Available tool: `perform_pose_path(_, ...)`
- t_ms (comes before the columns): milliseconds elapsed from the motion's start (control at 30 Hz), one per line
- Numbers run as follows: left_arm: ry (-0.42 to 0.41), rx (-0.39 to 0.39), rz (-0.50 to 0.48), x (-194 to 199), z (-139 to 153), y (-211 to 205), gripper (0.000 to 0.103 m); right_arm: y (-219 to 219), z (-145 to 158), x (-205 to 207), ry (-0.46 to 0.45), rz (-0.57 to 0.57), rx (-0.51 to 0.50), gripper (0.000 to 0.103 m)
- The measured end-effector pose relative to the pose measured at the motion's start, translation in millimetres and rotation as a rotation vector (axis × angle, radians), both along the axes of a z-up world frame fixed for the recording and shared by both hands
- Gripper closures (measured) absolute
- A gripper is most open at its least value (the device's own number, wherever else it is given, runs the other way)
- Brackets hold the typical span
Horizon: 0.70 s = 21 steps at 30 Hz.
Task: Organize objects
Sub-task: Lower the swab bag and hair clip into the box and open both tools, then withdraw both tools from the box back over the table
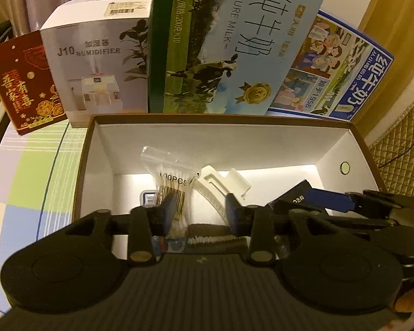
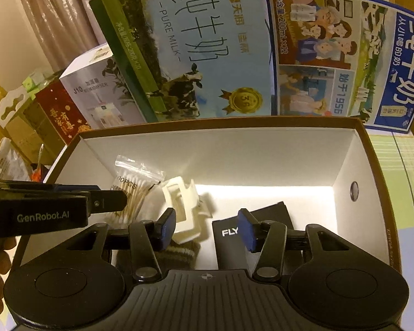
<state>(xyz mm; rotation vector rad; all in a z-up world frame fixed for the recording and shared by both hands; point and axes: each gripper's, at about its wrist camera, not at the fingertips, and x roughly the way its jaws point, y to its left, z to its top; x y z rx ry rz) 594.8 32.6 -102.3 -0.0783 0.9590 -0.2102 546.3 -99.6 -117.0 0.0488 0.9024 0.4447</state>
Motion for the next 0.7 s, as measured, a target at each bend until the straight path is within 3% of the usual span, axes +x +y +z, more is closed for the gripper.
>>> perform_pose_path(233,-0.006,-0.005,0.017,-14,8,6,0.045,-6,12,-15,-0.026,-0.001,-0.003,0.031)
perform_pose_path(300,-0.021,0.010,0.017,-21,13,7,0.035,-9,15,-21,-0.027,-0.010,0.001,0.027)
perform_pose_path(700,-0.039,0.024,0.066,-68,40,17,0.027,-30,32,-67,-0.056,-0.041,0.026,0.017)
